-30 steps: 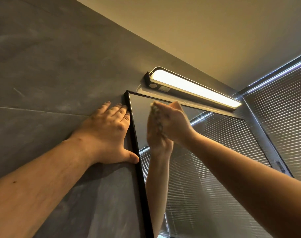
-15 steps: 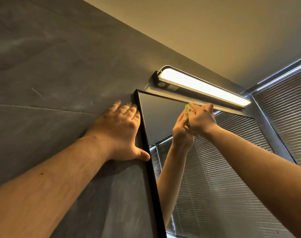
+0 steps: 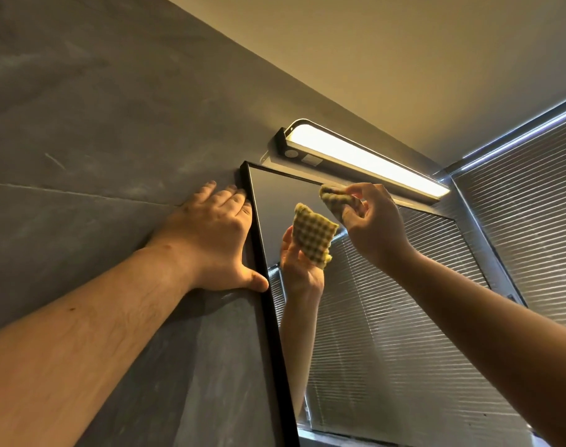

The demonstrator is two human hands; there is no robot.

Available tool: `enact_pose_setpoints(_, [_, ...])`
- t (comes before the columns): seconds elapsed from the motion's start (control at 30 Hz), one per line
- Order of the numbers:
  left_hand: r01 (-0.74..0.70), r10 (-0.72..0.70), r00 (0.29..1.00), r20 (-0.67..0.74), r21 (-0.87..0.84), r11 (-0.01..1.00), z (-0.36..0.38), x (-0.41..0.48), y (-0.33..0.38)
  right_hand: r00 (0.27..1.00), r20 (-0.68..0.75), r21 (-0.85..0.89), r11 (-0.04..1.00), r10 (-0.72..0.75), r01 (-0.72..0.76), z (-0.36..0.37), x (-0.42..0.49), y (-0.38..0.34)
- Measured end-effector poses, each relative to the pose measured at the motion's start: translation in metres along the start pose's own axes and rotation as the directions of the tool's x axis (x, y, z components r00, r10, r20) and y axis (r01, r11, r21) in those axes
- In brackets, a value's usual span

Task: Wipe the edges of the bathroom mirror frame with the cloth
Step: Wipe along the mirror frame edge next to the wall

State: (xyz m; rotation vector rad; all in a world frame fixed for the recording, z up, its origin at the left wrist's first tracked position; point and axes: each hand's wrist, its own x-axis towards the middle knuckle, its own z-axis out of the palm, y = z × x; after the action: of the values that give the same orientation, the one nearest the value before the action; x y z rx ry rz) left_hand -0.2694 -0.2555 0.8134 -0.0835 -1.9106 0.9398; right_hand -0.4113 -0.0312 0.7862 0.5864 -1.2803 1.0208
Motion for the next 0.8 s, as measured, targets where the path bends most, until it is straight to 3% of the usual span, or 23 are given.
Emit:
enact_pose_setpoints(0.13, [-0.002,0.002,1.0,0.002,0.002,1.0,0.001,0.0,-0.001,0.992,0.119,0.001,0.999,0.032,-0.033,0.007,-0.014,0.001])
enact_pose_setpoints(0.23, [-0.002,0.002,1.0,-0.001,0.0,1.0,0.002,0.001,0.0,0.983,0.147,0.117,0.985,0.111,-0.129,0.018,-0.032,-0.007])
enact_pose_setpoints(0.37, [0.0,0.0,1.0,0.014,-0.001,1.0,0.002,0.002,-0.001,0.99,0.106,0.2,0.977,-0.093,0.07,0.032,-0.077,-0.041])
enact_pose_setpoints(0.43, [-0.004,0.003,0.998,0.055,0.022,1.0,0.002,0.003,-0.003,0.989,0.096,0.218,0.972,-0.116,0.093,0.036,-0.086,-0.044])
enact_pose_setpoints(0.63, [0.007,-0.017,0.992,0.128,0.082,0.997,0.009,0.003,0.001,0.985,0.008,0.139,0.975,0.174,-0.173,0.019,-0.054,0.04])
enact_pose_setpoints(0.8, [0.019,-0.029,0.994,0.102,0.094,0.995,0.009,0.001,0.004,0.862,-0.083,-0.011,0.864,0.501,-0.503,0.0,-0.063,0.131])
